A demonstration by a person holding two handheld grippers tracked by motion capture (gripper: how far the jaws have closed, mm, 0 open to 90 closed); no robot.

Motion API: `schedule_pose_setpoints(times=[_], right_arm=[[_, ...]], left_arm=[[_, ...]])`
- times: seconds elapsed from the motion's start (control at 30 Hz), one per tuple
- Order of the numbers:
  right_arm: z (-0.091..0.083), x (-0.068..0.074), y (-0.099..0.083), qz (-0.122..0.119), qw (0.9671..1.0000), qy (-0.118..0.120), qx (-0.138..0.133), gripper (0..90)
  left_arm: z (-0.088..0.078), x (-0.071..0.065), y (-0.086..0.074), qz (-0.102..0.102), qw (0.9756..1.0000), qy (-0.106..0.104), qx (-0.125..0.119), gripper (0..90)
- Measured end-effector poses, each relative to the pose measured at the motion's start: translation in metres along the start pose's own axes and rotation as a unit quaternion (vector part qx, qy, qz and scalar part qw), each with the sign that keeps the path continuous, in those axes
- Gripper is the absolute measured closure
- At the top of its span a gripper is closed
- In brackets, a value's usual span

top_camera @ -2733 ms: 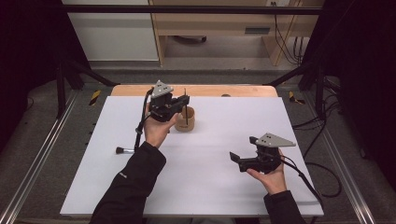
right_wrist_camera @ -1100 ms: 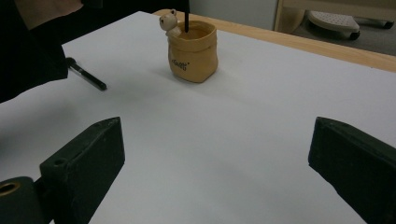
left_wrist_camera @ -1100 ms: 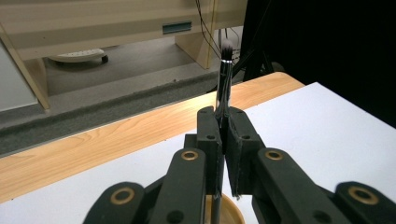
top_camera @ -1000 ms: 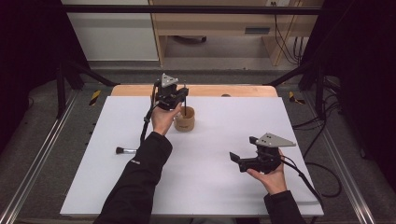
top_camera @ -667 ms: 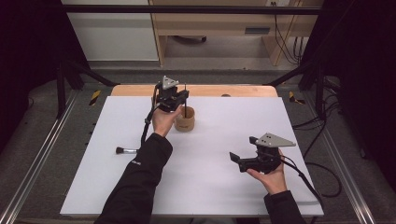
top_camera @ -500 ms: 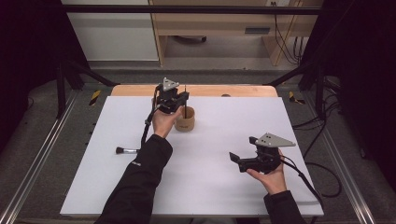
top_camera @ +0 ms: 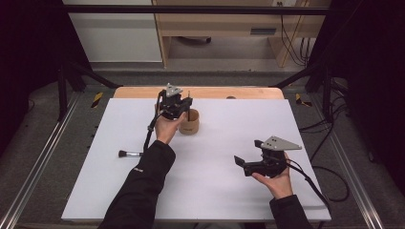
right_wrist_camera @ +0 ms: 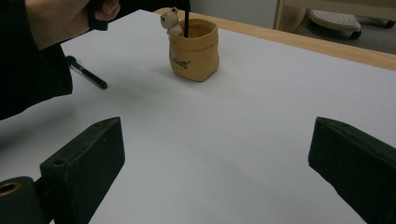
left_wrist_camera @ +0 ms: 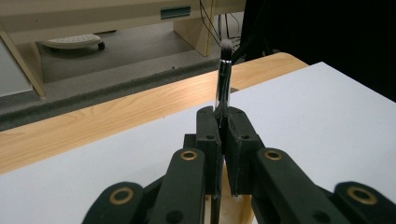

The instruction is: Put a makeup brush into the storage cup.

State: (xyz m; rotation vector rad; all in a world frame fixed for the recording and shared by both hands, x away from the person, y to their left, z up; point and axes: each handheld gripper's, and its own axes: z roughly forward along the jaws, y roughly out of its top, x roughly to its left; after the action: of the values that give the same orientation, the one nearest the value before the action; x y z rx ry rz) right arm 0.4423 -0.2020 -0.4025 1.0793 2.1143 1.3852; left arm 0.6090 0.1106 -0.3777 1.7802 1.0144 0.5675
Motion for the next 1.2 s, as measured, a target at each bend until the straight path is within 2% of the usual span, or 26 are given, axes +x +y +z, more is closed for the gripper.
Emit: schedule_pose_setpoints(times=[0.9,1.2], right_arm=[[0.001,0.001,-0.001,-0.001,1.0,0.0,0.002,4.2],[0.0,0.001,0.0,0.0,1.0,-0.001,0.001,4.3]], left_arm=[[0.008,-0.004,-0.024,0.017,0.9994,-0.006,0.028,84.3],[0.003,-0.007,-0.025,0.031,0.9991,-0.009,0.029,78.0]])
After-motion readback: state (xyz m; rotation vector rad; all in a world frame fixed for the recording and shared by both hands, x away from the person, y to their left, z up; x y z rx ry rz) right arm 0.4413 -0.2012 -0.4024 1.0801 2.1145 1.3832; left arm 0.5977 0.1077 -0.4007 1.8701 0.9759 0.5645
